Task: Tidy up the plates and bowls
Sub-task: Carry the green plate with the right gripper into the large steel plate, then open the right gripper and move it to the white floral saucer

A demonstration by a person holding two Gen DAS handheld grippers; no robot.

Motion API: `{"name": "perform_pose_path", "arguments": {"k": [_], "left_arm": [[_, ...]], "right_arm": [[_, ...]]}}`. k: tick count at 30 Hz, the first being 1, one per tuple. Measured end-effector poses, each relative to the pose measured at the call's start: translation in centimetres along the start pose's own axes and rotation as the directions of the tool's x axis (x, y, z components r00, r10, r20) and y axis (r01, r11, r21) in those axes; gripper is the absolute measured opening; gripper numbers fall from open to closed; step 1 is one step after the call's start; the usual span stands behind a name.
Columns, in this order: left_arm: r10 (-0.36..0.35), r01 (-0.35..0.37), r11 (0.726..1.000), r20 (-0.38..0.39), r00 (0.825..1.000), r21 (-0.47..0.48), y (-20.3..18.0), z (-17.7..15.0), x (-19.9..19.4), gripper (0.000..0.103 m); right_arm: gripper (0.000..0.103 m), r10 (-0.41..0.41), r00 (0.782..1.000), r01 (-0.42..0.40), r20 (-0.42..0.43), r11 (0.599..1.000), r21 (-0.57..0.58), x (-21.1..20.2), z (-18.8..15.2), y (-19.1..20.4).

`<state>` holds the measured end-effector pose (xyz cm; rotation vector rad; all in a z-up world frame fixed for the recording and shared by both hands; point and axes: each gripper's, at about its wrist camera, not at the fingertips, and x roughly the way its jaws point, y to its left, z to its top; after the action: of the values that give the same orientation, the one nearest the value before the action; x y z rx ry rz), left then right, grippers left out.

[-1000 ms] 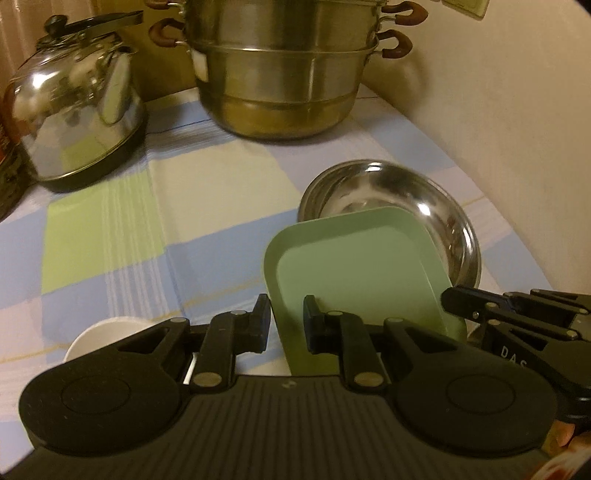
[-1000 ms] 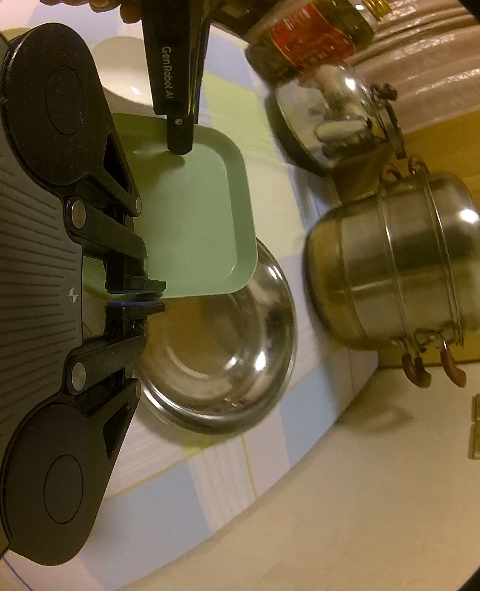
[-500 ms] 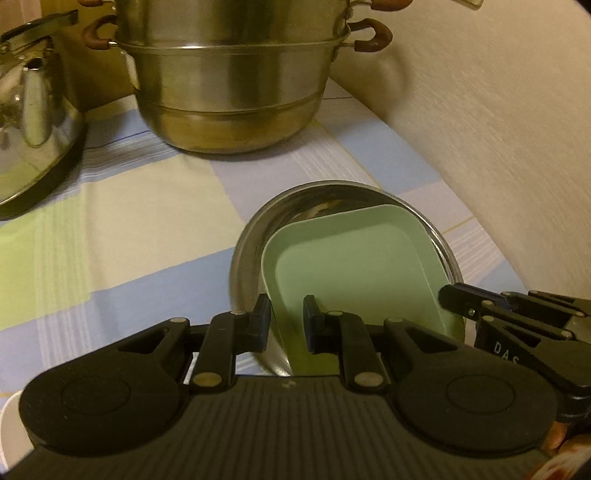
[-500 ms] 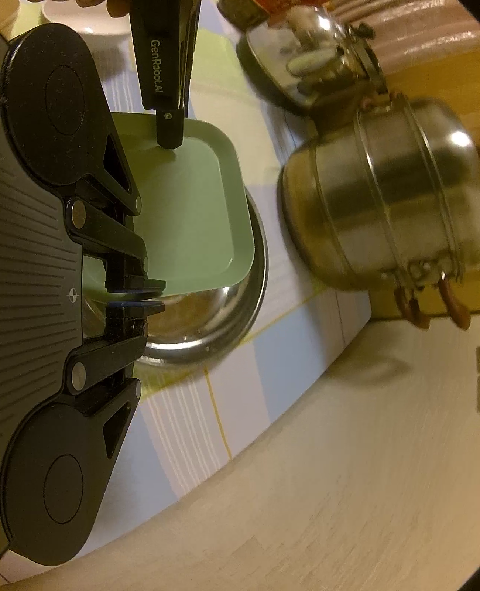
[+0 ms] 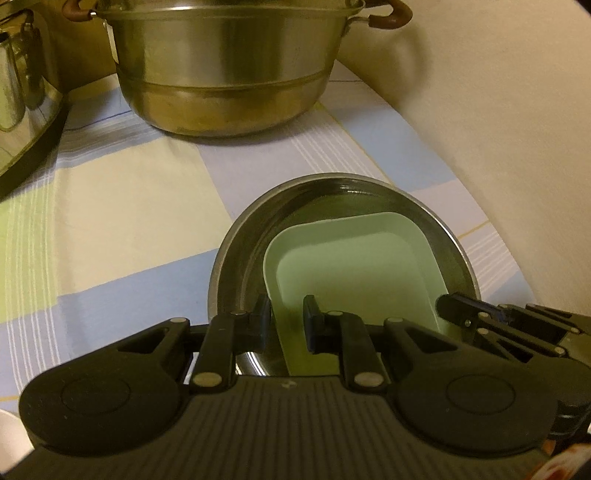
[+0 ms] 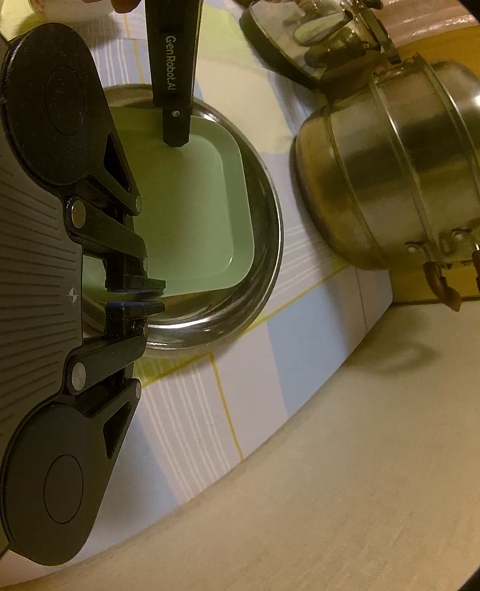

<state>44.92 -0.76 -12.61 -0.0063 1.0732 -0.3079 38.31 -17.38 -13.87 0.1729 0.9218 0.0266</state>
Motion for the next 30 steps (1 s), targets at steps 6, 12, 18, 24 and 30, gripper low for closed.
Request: {"name": "perform_pose_path", "arguments": {"k": [6, 12, 18, 24, 30], "left_arm": [[0.012, -0.012, 1.0, -0.001, 1.0, 0.0, -0.1, -0.1, 0.8, 0.017], [0.013, -0.013, 1.0, 0.006, 1.0, -0.005, 0.0, -0.1, 1.0, 0.019], [0.011, -0.011, 1.0, 0.053, 0.999, 0.002, -0.1, -0.1, -1.2, 0.02], [0.019, -0.021, 0.999, 0.104, 0.994, 0.026, -0.6, -1.2, -4.9, 0.02], [0.057, -0.063, 0.997, 0.115, 0.992, 0.043, -1.7, -3.4, -8.7, 0.021]], "right_arm": [[0.004, 0.001, 1.0, -0.001, -0.007, 1.0, 0.005, 0.9, -0.1, -0.2], [0.004, -0.032, 0.999, 0.032, 0.026, 0.999, 0.006, 0.5, 0.1, -0.2], [0.004, 0.01, 0.997, -0.014, 0.074, 0.998, 0.053, -1.6, 0.6, -1.1], [0.004, 0.054, 0.992, -0.065, 0.115, 0.994, 0.093, -4.9, 1.0, -1.7], [0.004, 0.123, 0.98, -0.141, 0.154, 0.984, 0.11, -8.9, 0.6, -2.4]]}}
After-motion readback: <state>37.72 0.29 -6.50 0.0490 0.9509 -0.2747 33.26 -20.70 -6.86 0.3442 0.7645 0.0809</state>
